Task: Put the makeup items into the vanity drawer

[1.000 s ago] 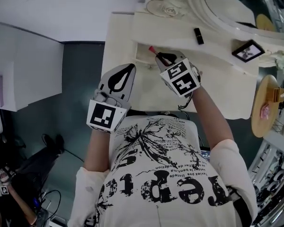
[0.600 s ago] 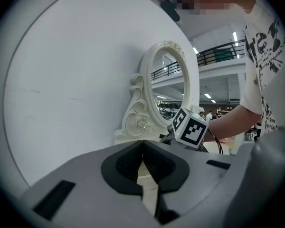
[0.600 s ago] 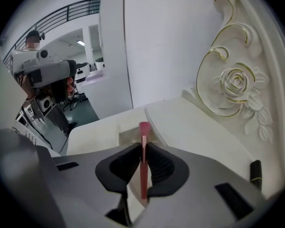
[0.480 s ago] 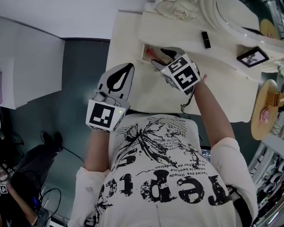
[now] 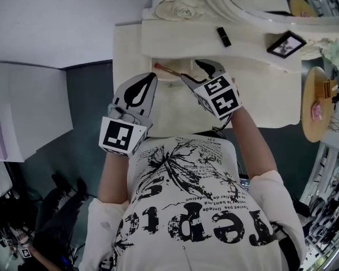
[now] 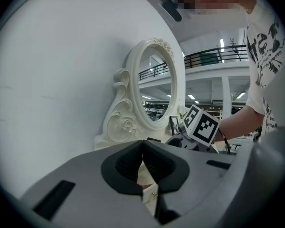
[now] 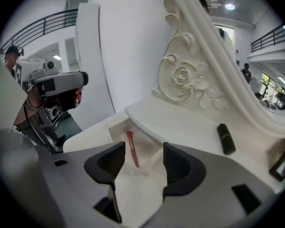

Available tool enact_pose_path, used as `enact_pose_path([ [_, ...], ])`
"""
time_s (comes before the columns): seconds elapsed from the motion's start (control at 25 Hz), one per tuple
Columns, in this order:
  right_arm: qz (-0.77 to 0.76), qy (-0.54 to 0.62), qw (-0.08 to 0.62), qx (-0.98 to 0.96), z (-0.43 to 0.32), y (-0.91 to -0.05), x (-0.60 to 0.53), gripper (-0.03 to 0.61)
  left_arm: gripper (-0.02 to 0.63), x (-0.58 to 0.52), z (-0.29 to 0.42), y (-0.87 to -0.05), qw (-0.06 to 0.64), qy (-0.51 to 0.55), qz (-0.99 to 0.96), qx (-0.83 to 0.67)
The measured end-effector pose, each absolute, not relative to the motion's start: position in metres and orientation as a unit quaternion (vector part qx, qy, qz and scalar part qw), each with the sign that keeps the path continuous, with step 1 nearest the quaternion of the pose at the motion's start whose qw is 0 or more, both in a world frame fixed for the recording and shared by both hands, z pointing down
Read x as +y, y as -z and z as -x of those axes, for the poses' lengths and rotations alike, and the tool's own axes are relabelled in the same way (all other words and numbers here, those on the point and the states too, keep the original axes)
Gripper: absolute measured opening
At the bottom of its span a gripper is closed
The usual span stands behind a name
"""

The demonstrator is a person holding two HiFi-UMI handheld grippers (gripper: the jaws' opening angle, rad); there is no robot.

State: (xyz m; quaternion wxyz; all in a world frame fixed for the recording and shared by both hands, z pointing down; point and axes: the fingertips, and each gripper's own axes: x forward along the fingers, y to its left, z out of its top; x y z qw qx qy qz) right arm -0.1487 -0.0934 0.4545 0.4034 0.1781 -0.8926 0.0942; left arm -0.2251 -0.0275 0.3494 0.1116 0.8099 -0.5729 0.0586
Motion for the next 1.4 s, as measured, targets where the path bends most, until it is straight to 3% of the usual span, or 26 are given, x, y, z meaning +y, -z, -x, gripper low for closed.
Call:
enact_pose_path([
  [0.36, -0.35, -0.192, 0.386, -0.832, 0.016, -0.469, -0.124, 0.267, 0.014, -0.07, 0.134, -0.352, 0.115, -0.073, -0.868, -0.478],
  [0.64, -0.394, -0.258, 0.408, -0.782, -0.055, -0.504, -0.13, 0.247, 0.014, -0.097, 0.073, -0.357, 0.126, -0.085, -0.884, -0.442],
  [1.12, -0.389, -0.325, 0.436, -0.743, -0.08, -0.566, -0.128, 0.193, 0.014, -0.119, 0.049, -0.387, 0.151, -0.099, -0.873, -0.453],
  [1.4, -0.404, -0.311, 0.453, -0.731, -0.085, -0.567, -0.13, 0.072, 0.014, -0.118, 0.045, -0.375, 0.147, -0.059, -0.867, -0.473],
])
